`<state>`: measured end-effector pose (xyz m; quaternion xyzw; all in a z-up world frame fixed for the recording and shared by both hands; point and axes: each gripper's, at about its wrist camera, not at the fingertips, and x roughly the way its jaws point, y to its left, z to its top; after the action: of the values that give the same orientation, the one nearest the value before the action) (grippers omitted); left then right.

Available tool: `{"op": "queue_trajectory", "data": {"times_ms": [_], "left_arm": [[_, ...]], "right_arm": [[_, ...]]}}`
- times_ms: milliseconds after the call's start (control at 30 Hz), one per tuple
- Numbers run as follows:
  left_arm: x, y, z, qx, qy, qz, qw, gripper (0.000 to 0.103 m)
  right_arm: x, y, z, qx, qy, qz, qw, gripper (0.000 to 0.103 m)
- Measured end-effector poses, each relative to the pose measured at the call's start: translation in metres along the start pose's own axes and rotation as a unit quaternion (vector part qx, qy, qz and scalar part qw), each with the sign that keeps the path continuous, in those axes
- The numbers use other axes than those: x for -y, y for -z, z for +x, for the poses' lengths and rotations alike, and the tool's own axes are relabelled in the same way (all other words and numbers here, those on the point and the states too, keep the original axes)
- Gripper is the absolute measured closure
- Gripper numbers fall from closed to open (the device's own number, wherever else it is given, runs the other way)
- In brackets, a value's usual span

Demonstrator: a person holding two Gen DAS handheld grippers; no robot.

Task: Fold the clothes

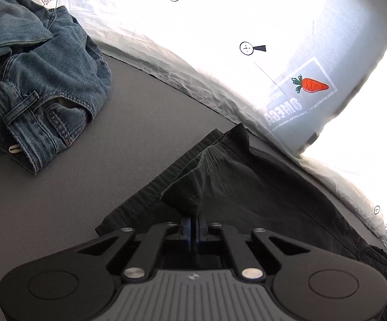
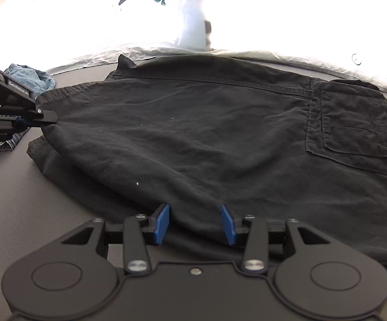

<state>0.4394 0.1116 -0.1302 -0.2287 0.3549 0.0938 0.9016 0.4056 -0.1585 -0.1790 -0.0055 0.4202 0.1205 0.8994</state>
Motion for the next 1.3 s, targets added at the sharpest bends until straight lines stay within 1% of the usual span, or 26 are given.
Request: {"op": "queue_trajectory", "data": {"times_ms": [33,100,167,233,267,367,400,433,467,500,533,633,700,767,800,833,867,933,967,1000,1033,1067,1100,1133,1233,1300], "left_arm": [[0.003,-0.002,-0.010,0.010,-0.001,0.009,0.9999,0.100],[0.000,0.000,-0.021,0.011,-0.009,0.018,0.9997,0.100],[-0.011,0.009,-0.008,-0.008,-0.027,0.022,0.9993,0.100],[-0.023,0.022,0.013,-0.039,-0.041,0.029,0.9979,0.099],[-0.028,0.028,0.021,-0.055,-0.050,0.035,0.9966,0.097],[-0.028,0.033,0.016,-0.045,-0.061,0.039,0.9964,0.087],[-0.027,0.034,0.013,-0.041,-0.068,0.039,0.9961,0.071],[-0.027,0.034,0.011,-0.040,-0.078,0.038,0.9954,0.050],[-0.028,0.034,0.011,-0.041,-0.090,0.035,0.9945,0.041],[-0.031,0.034,0.010,-0.041,-0.097,0.029,0.9940,0.033],[-0.035,0.035,0.011,-0.044,-0.100,0.021,0.9938,0.033],[-0.048,0.036,0.014,-0.057,-0.091,-0.016,0.9940,0.032],[-0.048,0.037,0.016,-0.057,-0.087,-0.016,0.9945,0.029],[-0.044,0.038,0.018,-0.055,-0.084,-0.007,0.9950,0.029],[-0.041,0.038,0.020,-0.054,-0.081,0.001,0.9952,0.030],[-0.039,0.039,0.022,-0.053,-0.077,0.008,0.9955,0.031],[-0.035,0.039,0.023,-0.050,-0.073,0.013,0.9960,0.033],[-0.029,0.041,0.026,-0.041,-0.065,0.022,0.9968,0.053],[-0.027,0.040,0.028,-0.036,-0.072,0.022,0.9965,0.058],[-0.025,0.040,0.030,-0.032,-0.081,0.022,0.9959,0.069],[-0.025,0.038,0.031,-0.032,-0.078,0.017,0.9963,0.076],[-0.025,0.036,0.031,-0.033,-0.074,0.011,0.9966,0.079],[-0.024,0.033,0.029,-0.032,-0.071,0.007,0.9970,0.086],[-0.021,0.030,0.026,-0.028,-0.065,0.009,0.9974,0.089],[0.002,0.018,0.011,0.002,-0.045,0.046,0.9979,0.092],[0.026,0.008,-0.003,0.019,-0.013,0.070,0.9973,0.094]], "right_arm": [[0.001,-0.001,-0.004,0.008,0.001,0.001,1.000,0.060],[0.003,-0.004,-0.010,0.021,0.001,0.005,1.000,0.060],[0.006,-0.005,-0.012,0.024,0.000,0.012,1.000,0.059],[0.008,-0.004,-0.009,0.018,0.010,0.011,1.000,0.060],[0.010,-0.002,-0.007,0.013,0.014,0.012,1.000,0.060],[0.018,0.000,-0.003,-0.001,0.022,0.022,1.000,0.060],[0.020,0.000,0.000,-0.008,0.029,0.023,0.999,0.060],[0.021,0.001,0.003,-0.014,0.037,0.023,0.999,0.060],[0.022,0.001,0.006,-0.021,0.045,0.024,0.999,0.060],[0.024,0.002,0.009,-0.025,0.048,0.027,0.998,0.059],[0.026,0.002,0.011,-0.028,0.050,0.031,0.998,0.059],[0.027,0.002,0.011,-0.023,0.054,0.031,0.998,0.058],[0.028,0.002,0.008,-0.010,0.064,0.033,0.997,0.058],[0.029,0.002,0.005,0.010,0.074,0.033,0.997,0.071],[0.030,0.001,0.006,0.013,0.080,0.030,0.996,0.078],[0.032,0.000,0.008,0.010,0.083,0.028,0.996,0.084],[0.033,0.001,0.011,0.006,0.085,0.027,0.996,0.086],[0.035,0.004,0.014,0.005,0.084,0.024,0.996,0.087],[0.034,0.005,0.015,0.007,0.085,0.021,0.996,0.087],[0.034,0.004,0.016,0.007,0.086,0.020,0.996,0.087],[0.035,0.003,0.015,0.006,0.086,0.025,0.996,0.087],[0.037,0.003,0.015,0.004,0.082,0.038,0.996,0.087],[0.040,0.002,0.015,0.004,0.077,0.053,0.996,0.086],[0.043,0.002,0.015,0.003,0.073,0.065,0.995,0.086],[0.054,-0.002,0.014,0.000,0.058,0.105,0.993,0.087],[0.061,-0.004,0.012,0.004,0.054,0.130,0.990,0.087]]}}
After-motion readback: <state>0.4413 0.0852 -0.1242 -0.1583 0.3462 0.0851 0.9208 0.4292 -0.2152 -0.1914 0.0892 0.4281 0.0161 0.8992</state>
